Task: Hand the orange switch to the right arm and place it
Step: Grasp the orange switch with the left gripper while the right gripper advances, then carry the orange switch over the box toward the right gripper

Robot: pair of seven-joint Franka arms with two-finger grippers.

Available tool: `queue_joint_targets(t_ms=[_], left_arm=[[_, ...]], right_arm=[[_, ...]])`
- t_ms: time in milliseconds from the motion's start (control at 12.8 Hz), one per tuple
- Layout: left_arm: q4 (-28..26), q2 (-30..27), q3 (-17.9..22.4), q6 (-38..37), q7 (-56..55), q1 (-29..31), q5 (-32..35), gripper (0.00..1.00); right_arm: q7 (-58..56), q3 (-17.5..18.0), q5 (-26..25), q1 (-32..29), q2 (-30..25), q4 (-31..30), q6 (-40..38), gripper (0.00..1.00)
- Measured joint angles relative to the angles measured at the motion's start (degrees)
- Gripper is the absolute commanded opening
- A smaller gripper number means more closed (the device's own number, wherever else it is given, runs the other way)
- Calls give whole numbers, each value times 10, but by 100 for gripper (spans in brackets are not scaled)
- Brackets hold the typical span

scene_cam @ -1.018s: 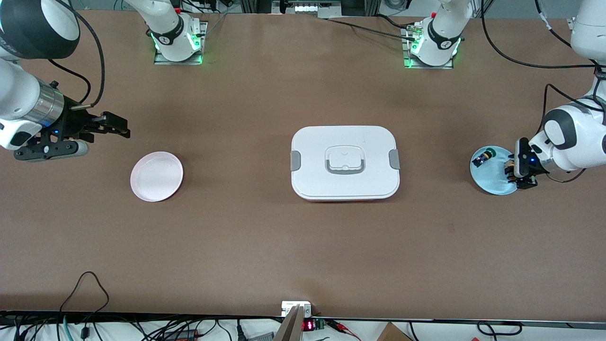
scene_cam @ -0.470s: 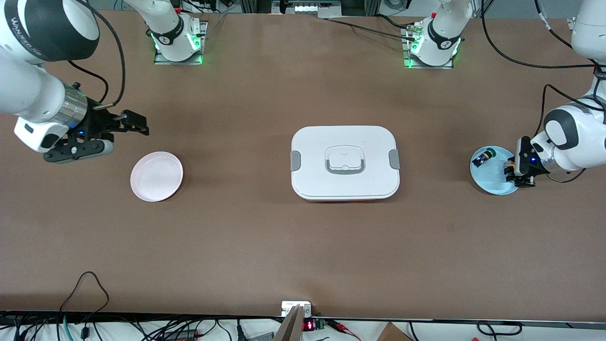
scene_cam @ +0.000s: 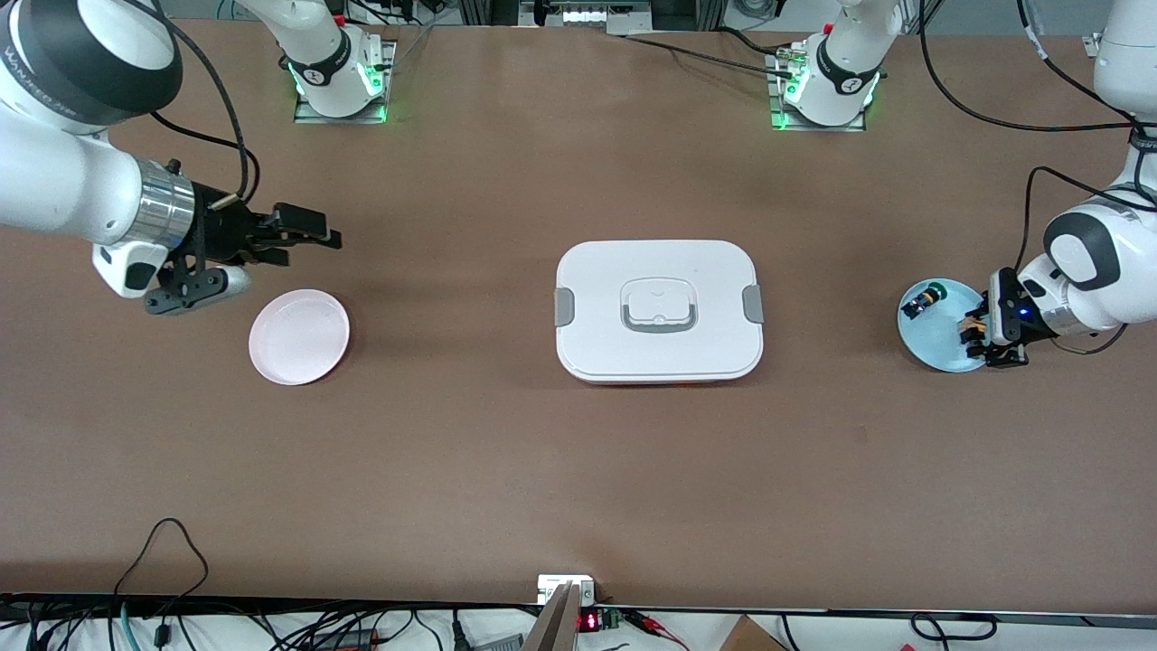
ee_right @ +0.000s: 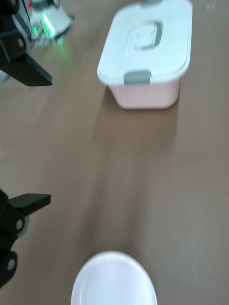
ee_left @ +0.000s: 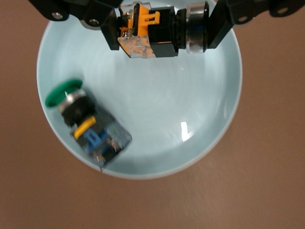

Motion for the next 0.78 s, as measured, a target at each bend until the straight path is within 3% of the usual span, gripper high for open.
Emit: queue_joint_targets(t_ms=[392,470,783], left_arm=[[37,-4,-69,-140,3,-6,-198,0],[44,-10,-90,-173,3,-14,-268,0],[45,-21,-137,-263,-1,-47,-498,0]], right_arm=[[-1,1,217,5,23,-2,0,100],[-1,1,307,14,34,-8,2,100],[-5,1,478,38,68,-17,25,100]])
